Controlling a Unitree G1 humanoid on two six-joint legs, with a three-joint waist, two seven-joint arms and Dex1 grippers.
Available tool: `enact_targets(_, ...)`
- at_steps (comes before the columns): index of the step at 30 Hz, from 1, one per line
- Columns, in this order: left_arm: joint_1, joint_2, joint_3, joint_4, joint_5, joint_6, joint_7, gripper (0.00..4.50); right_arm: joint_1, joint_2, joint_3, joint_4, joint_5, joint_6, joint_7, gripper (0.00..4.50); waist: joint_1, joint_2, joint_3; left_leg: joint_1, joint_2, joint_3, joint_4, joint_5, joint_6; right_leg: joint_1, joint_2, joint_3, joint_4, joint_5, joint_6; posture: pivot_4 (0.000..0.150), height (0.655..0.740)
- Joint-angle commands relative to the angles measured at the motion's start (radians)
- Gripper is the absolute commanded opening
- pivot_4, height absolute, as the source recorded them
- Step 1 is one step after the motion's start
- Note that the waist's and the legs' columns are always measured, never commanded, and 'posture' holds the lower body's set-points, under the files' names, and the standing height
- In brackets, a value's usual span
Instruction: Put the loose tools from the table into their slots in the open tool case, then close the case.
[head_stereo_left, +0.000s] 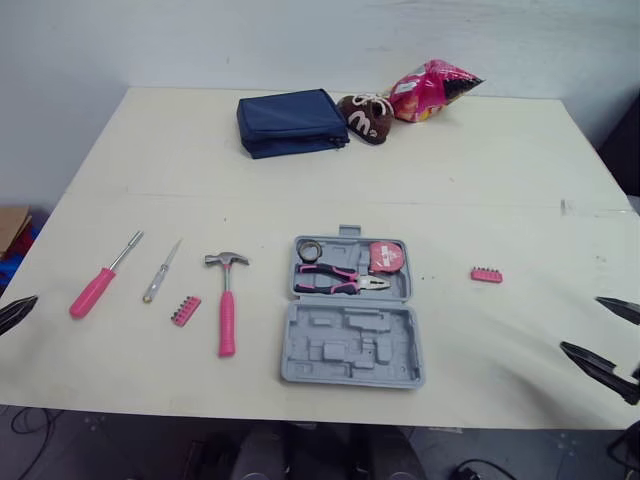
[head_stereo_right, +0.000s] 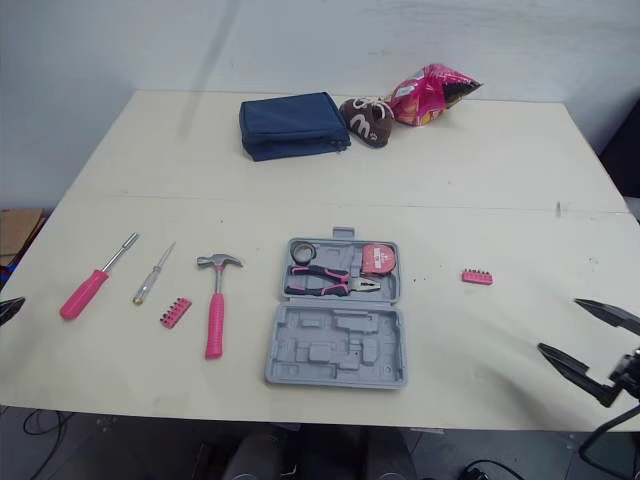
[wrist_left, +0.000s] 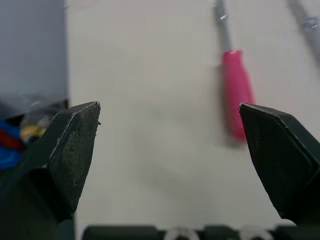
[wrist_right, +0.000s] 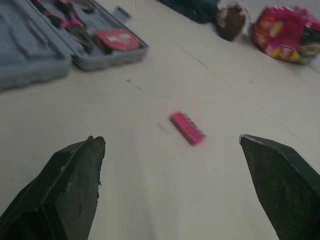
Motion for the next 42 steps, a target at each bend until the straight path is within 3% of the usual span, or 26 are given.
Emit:
enact_targets(1, 0.039, -0.02, -0.019, -0.271, -0.086, 0.262, 0.034, 4.48, -0.005, 0.018, 0.045, -0.181, 0.09, 0.049, 0.02, 4.5, 0.0, 0.0, 0.0, 0.0, 0.0, 0.0, 0.0, 0.001, 0.001, 0.0, 0.0, 0.0, 0.0, 0.0, 0.0, 0.15, 0.74)
enact_targets(5, 0.111, -0.078, -0.036, -0.598, -0.138, 0.521, 0.154, 4.48, 0.007, 0.054, 0.121, -0.384, 0.138, 0.11, -0.014, 4.5, 0.0, 0.0, 0.0, 0.0, 0.0, 0.001, 0.0, 0.002, 0.004, 0.0, 0.001, 0.002, 0.001, 0.0, 0.0, 0.15, 0.74)
enact_targets(11, 0.043, -0.157, -0.168, -0.83, -0.071, 0.792, 0.445, 4.48, -0.025, 0.094, 0.201, -0.496, 0.136, 0.158, -0.083, 4.5, 0.003, 0.0, 0.0, 0.001, 0.0, 0.002, 0.002, 0.002, 0.003, 0.0, 0.001, 0.004, 0.003, 0.0, 0.001, 0.15, 0.74)
enact_targets(15, -0.028, -0.206, -0.226, -0.878, -0.056, 0.906, 0.546, 4.48, -0.039, 0.104, 0.237, -0.523, 0.113, 0.174, -0.116, 4.5, 0.004, -0.001, 0.0, 0.0, 0.0, 0.003, 0.003, 0.002, 0.004, -0.001, 0.002, 0.004, 0.003, 0.0, 0.001, 0.15, 0.74)
enact_targets(28, -0.19, -0.285, -0.402, -0.765, 0.029, 0.957, 0.609, 4.48, -0.029, 0.115, 0.267, -0.592, 0.084, 0.199, -0.208, 4.5, 0.007, -0.002, -0.001, 0.001, 0.0, 0.006, 0.003, 0.006, -0.001, -0.002, 0.003, 0.007, 0.006, 0.0, 0.001, 0.15, 0.74)
enact_targets(32, -0.181, -0.279, -0.409, -0.751, 0.04, 1.005, 0.609, 3.22, -0.017, 0.119, 0.265, -0.619, 0.078, 0.199, -0.238, 4.5, 0.006, -0.002, -0.001, 0.002, 0.0, 0.007, 0.003, 0.006, -0.001, -0.002, 0.003, 0.008, 0.007, 0.0, 0.001, 0.15, 0.74)
enact_targets(39, -0.137, -0.268, -0.393, -0.756, 0.05, 1.055, 0.604, 0.2, -0.004, 0.117, 0.257, -0.621, 0.072, 0.187, -0.254, 4.5, 0.002, 0.001, -0.003, 0.007, 0.0, 0.013, 0.002, 0.006, -0.001, -0.002, 0.003, 0.015, 0.008, 0.0, 0.001, 0.15, 0.74)
enact_targets(42, -0.139, -0.263, -0.384, -0.743, 0.061, 1.005, 0.595, 0.04, -0.003, 0.115, 0.255, -0.618, 0.072, 0.185, -0.257, 4.5, 0.0, 0.001, -0.003, 0.011, 0.0, 0.016, 0.0, 0.005, -0.001, -0.001, 0.003, 0.018, 0.008, 0.0, 0.001, 0.15, 0.74)
